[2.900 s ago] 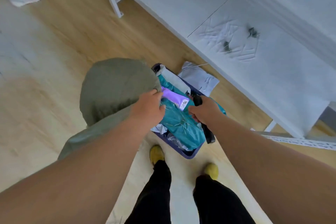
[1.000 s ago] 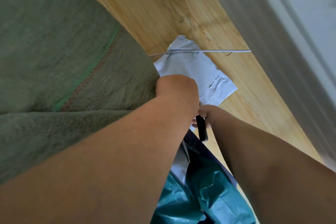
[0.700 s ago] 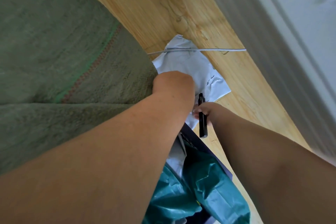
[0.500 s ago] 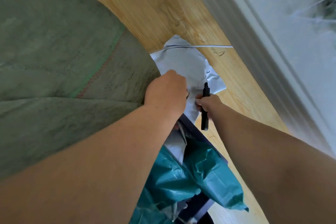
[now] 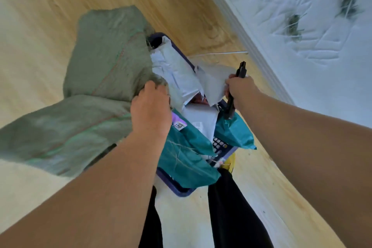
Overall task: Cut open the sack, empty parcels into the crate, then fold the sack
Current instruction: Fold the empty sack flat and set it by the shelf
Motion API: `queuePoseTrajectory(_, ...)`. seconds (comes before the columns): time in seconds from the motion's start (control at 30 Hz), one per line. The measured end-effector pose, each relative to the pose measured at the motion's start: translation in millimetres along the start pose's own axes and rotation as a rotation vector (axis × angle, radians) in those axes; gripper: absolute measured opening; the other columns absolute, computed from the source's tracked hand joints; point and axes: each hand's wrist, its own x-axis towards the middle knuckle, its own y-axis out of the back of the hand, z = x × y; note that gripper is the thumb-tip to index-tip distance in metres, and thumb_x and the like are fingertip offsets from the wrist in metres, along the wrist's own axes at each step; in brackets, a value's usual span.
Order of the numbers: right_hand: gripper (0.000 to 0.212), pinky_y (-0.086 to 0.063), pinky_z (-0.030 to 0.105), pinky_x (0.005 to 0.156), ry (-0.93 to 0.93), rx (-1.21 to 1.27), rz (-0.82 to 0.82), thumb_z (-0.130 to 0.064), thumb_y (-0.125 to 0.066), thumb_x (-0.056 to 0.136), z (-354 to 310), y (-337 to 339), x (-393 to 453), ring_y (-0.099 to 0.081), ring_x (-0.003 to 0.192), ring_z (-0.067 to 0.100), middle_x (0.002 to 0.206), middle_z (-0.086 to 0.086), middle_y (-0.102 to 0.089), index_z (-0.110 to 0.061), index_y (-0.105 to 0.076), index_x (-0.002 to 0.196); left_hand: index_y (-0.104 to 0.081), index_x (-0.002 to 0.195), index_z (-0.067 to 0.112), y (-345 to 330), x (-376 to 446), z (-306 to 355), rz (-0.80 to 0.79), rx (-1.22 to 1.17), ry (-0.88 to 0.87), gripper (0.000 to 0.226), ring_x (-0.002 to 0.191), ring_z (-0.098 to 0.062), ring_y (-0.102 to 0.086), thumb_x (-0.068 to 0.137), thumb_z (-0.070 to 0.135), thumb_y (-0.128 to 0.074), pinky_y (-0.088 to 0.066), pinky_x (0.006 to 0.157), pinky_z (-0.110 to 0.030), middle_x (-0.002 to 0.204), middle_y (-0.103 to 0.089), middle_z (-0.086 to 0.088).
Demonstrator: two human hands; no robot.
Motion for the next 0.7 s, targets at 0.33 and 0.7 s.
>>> queuePoseTrajectory(0.33,0.015,-0.04,0.026,0.046,0.201,0.265,0.029,0.001,-0.048,0.089,-15.7,-6.2,-179.9,-0.047,0.048,0.017,0.065,0.004,-0.049,-0.013,-0.048,0.093,-0.05,0.121,0.004,115.8,-77.4,-101.6,0.235,-0.442,0.543,0.025,0.1,-0.035,-0.053,0.101,0.013,-0.038,-0.041,0.078,-0.039,0.134,-0.038,-0.016)
queuePoseTrajectory(0.7,0.026,-0.04,0.022,0.043,-0.223,0.13,-0.047,-0.001,-0.045,0.094,68.2,-21.3,-278.0,-0.046,0.051,0.018,0.07,0.009,-0.051,-0.014,-0.059,0.111,-0.051,0.12,0.003,201.7,-119.2,-171.4,0.483,-0.554,0.595,0.027,0.101,-0.031,-0.052,0.102,0.017,-0.037,-0.031,0.075,-0.025,0.132,-0.042,-0.014)
